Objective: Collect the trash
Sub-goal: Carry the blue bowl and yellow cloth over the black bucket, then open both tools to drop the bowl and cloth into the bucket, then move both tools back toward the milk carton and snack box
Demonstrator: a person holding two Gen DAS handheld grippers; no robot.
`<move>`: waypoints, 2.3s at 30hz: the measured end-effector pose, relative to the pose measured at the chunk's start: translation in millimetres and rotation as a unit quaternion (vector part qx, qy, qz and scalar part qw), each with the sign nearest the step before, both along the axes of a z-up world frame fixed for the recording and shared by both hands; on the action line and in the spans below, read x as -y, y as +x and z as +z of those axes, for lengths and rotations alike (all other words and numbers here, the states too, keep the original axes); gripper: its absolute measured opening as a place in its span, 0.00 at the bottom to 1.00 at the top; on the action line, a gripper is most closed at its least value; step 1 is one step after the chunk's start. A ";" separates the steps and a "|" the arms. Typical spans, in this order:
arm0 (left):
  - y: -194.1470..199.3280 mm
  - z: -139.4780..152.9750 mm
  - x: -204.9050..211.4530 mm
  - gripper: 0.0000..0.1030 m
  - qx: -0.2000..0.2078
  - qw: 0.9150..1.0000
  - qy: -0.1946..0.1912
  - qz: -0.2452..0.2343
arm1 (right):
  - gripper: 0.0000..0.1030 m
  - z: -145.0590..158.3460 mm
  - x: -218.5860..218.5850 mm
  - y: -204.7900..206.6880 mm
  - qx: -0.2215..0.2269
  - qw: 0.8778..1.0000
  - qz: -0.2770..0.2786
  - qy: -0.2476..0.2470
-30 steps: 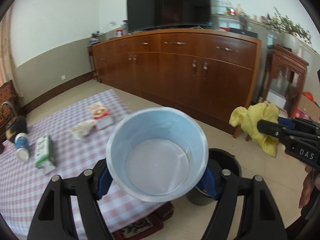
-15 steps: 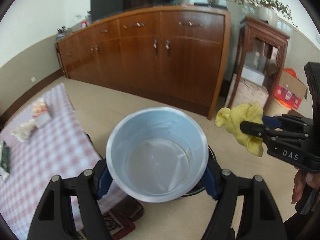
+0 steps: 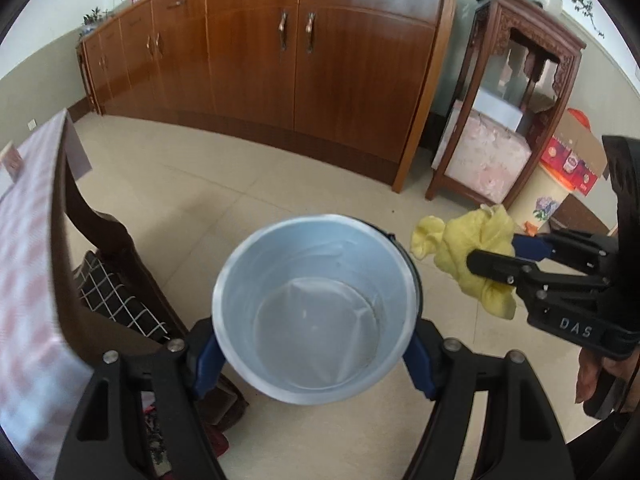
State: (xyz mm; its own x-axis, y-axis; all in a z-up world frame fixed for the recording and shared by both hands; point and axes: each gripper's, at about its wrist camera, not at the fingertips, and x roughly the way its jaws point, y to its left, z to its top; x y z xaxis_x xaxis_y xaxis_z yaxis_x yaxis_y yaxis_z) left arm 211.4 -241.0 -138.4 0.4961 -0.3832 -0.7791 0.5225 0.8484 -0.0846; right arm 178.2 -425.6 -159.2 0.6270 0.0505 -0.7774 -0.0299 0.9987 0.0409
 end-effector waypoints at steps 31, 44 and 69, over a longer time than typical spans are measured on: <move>-6.0 -54.1 -4.9 1.00 -0.041 0.997 0.056 0.039 | 1.00 -51.9 18.3 12.0 -0.049 0.991 0.038 -0.116; -52.7 28.9 -63.1 1.00 0.020 0.996 0.020 0.090 | 1.00 26.2 -46.7 -32.3 0.019 0.996 0.019 -0.087; -60.4 93.9 -275.0 1.00 0.114 0.942 0.015 0.316 | 1.00 99.7 -247.8 22.6 0.098 0.984 0.141 -0.046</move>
State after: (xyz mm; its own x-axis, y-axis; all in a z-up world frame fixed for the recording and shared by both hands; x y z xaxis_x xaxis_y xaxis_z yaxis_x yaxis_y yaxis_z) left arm 151.0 34.0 -44.4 0.7733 0.0649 -0.6308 -0.0860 0.9963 -0.0029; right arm 200.8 -177.7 -59.5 0.7368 0.1795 -0.6518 -0.3044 0.9490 -0.0827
